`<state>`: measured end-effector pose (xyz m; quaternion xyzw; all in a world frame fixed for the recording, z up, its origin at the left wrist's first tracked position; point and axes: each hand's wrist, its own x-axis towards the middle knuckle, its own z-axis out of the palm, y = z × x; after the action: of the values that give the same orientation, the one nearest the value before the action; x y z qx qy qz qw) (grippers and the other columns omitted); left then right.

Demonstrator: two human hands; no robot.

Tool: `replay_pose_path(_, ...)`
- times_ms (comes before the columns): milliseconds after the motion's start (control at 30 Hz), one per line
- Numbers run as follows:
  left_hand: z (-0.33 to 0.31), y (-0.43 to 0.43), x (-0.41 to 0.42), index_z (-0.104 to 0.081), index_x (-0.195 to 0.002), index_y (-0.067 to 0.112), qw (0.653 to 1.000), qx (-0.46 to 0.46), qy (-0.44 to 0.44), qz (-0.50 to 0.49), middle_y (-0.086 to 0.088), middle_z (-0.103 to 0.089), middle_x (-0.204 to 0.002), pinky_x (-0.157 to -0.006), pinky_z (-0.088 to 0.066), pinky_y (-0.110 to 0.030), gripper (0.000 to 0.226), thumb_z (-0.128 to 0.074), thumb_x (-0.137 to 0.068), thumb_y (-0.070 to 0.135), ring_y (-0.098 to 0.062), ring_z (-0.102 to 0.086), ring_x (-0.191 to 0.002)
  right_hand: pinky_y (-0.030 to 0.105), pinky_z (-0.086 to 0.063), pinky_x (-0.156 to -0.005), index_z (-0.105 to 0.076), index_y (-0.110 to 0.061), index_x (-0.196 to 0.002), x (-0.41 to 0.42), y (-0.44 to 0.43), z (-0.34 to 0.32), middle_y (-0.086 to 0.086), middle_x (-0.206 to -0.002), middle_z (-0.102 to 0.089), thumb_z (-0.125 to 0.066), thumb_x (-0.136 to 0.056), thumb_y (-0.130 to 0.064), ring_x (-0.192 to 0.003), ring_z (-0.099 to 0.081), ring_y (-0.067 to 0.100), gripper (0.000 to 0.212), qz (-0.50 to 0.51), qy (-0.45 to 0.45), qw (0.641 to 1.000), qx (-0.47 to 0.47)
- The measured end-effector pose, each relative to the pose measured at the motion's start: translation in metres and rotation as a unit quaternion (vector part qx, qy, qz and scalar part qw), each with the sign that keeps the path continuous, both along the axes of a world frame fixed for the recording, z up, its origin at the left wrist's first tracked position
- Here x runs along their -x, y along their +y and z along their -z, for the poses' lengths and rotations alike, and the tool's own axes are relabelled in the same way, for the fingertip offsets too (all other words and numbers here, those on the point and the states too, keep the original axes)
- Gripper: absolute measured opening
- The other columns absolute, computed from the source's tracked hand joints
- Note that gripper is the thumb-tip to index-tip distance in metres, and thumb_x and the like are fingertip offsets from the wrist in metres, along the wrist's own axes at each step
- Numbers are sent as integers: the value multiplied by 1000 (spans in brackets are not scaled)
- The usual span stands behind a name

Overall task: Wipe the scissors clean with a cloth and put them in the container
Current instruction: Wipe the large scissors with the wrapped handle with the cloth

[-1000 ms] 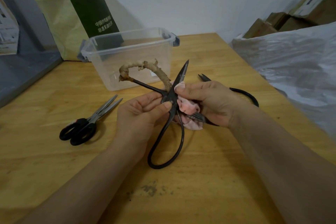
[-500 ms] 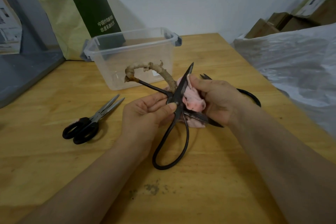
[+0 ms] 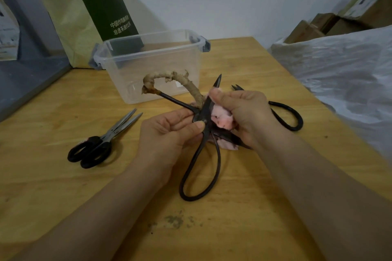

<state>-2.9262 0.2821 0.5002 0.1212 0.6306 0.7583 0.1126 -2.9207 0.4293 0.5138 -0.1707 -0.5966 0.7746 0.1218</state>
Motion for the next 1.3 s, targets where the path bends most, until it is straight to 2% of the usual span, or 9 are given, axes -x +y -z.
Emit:
replay_pose_path(133, 1, 1, -3, -64, -114, 0, 1000, -5, -2, -9, -9, -74, -96, -62, -55, -18, 36, -65, -79, -5, -17, -72, -83, 29, -52, -43, -68, 8, -93, -8, 7, -5, 24, -82, -70, -69, -81, -13, -55, -63, 25, 24, -99, -28, 994, 43)
replay_pose_path(200, 1, 0, -1, -65, -112, -1, 1000, -14, -5, -15, -10, -74, -96, -61, -55, -18, 34, -64, -79, -5, -18, -72, -83, 29, -51, -47, -67, 10, -95, -11, 5, -3, 23, -79, -68, -69, -79, -11, -55, -61, 25, 27, -138, -33, 990, 17)
replay_pose_path(533, 0, 3, -5, -63, -116, 1, 1000, 9, 10, 5, -6, -74, -96, -65, -57, -19, 40, -66, -77, -5, -16, -72, -86, 27, -52, -45, -66, 8, -85, -2, 6, -6, 16, -62, -69, -70, -82, -9, -50, -67, 24, 18, 14, 34, 996, 84)
replay_pose_path(733, 1, -1, 1, -68, -102, 4, 1000, -23, -5, -15, -7, -75, -90, -59, -54, -18, 27, -64, -76, -5, -13, -71, -75, 28, -55, -53, -69, 4, -81, -9, 9, -5, 14, -68, -70, -69, -79, -6, -56, -64, 21, 10, -155, -30, 987, 24)
replay_pose_path(900, 0, -1, 1, -65, -112, 2, 1000, -4, 9, 9, -8, -74, -96, -64, -56, -18, 37, -65, -76, -3, -16, -72, -84, 27, -54, -50, -66, 10, -91, -4, 2, -7, 18, -70, -71, -74, -76, -9, -54, -65, 23, 25, -36, -5, 999, 30)
replay_pose_path(1000, -1, 1, -2, -65, -114, 6, 1000, 8, 13, 20, -7, -74, -99, -66, -56, -19, 39, -65, -76, -3, -17, -71, -89, 20, -46, -38, -62, 6, -80, -3, 4, -12, 9, -49, -65, -71, -80, -7, -39, -61, 15, 16, 26, 24, 997, 70)
replay_pose_path(1133, 0, 4, -5, -66, -107, 10, 1000, -4, 3, 7, -7, -74, -96, -63, -56, -19, 36, -66, -75, -5, -17, -72, -86, 23, -49, -39, -61, 2, -72, -1, 2, -14, 8, -49, -65, -69, -83, -7, -41, -63, 17, 15, 53, 48, 993, 95)
replay_pose_path(1200, 0, 4, -5, -64, -113, 4, 1000, -12, -11, -1, -9, -74, -98, -61, -55, -18, 39, -66, -75, -5, -18, -72, -86, 23, -49, -40, -62, 3, -72, -1, 6, -13, 11, -53, -67, -68, -83, -7, -43, -63, 18, 16, 26, 36, 993, 109)
replay_pose_path(1300, 0, 3, -1, -67, -103, 6, 999, -29, -22, -15, -5, -75, -89, -58, -54, -17, 28, -64, -77, -6, -12, -71, -75, 31, -55, -50, -67, 5, -85, -6, 9, -10, 21, -75, -70, -69, -80, -9, -55, -66, 23, 14, -94, -20, 994, 57)
